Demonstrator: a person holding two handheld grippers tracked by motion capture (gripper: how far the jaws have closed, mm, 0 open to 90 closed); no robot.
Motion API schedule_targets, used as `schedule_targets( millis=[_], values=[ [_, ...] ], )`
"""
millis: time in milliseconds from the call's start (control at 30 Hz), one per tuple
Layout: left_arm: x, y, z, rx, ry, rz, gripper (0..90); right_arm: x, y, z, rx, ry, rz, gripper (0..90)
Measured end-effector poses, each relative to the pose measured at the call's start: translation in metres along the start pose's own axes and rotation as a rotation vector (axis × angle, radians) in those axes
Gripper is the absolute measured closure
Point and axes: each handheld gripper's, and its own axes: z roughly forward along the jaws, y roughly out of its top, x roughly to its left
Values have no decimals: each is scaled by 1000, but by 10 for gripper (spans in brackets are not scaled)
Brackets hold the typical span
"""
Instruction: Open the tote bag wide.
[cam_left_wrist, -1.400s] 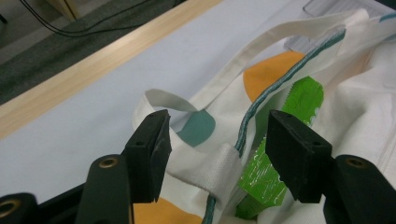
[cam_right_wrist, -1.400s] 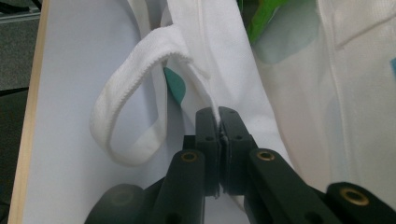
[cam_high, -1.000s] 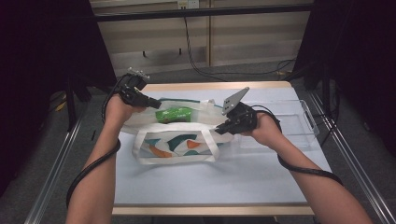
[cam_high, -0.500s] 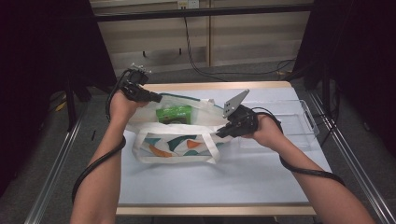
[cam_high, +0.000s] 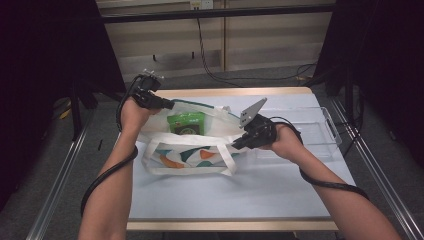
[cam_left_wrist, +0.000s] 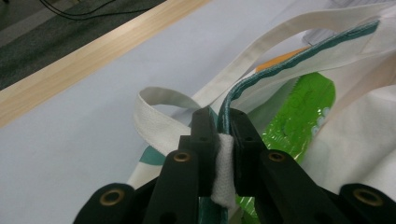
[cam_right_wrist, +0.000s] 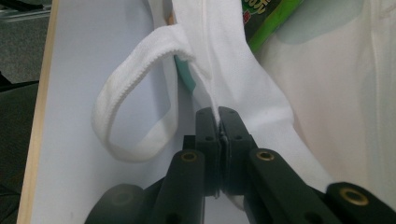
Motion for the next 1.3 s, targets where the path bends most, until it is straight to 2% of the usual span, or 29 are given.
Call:
schedule_targets(
  millis=[133,300,333,367,533,567,600,700,733,800,833,867,900,933,967,1033,1300],
  values=[
    [-5,4,-3,-29,5,-15,826,-2,1,-3,-7,-7,6,877],
    [-4,7,-3,-24,11,-9,826,-2,2,-6,-18,-11,11,878],
    [-5,7,-2,-27,11,-21,826,-2,2,-6,-18,-11,11,878],
    [-3,8,-3,-7,0,-5,825,-2,2,-6,-18,-12,11,878],
    [-2,9,0,-24,17,-31,825,-3,3,-6,-12,-14,7,878],
    [0,10,0,-8,13,-17,825,-3,3,-6,-12,-13,11,878],
    [-1,10,2,-16,13,-35,824,-4,4,-6,-15,-13,8,878],
    [2,10,5,-17,16,-57,822,-5,4,-5,-14,-12,-1,878],
    [3,11,5,-4,18,-45,821,-5,4,-5,-8,-10,4,878],
    [4,11,10,-8,18,-68,820,-5,4,-4,-6,-6,3,878],
    [6,11,12,3,24,-62,820,-5,4,-4,-2,-5,0,879],
    [6,10,14,-7,22,-78,819,-5,4,-3,0,-2,-1,878],
    [8,10,15,9,25,-66,819,-5,4,-3,1,0,-4,879],
    [9,10,17,7,24,-71,819,-5,3,-2,3,1,-2,878],
    [8,9,19,-8,25,-99,819,-4,3,-2,2,2,-1,878],
    [11,8,21,12,24,-72,819,-4,3,-1,4,1,-3,879],
    [14,2,28,13,31,-89,819,-4,2,2,6,12,-10,879]
  ],
)
